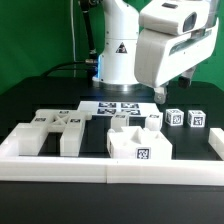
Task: Assemble chair
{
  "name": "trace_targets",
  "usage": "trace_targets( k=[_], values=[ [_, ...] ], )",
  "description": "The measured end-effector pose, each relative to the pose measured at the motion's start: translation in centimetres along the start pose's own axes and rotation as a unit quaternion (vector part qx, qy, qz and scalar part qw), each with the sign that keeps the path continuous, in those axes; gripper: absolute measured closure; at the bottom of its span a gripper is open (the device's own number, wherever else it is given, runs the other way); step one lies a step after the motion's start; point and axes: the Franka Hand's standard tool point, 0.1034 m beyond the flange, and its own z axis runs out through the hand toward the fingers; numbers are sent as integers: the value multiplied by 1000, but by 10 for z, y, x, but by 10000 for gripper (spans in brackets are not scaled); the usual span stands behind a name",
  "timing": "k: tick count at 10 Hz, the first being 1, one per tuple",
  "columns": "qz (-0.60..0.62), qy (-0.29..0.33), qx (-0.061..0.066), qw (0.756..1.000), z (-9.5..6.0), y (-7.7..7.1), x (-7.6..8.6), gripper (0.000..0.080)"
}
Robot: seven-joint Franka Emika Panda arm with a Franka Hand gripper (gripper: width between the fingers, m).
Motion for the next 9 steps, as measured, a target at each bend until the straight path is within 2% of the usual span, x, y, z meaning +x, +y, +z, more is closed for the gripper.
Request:
trace_targets(
  k=[7, 9],
  values=[
    [10, 0, 1, 1000, 1, 0, -1, 150],
    [94, 9, 13, 995, 6, 11, -11, 150]
  ],
)
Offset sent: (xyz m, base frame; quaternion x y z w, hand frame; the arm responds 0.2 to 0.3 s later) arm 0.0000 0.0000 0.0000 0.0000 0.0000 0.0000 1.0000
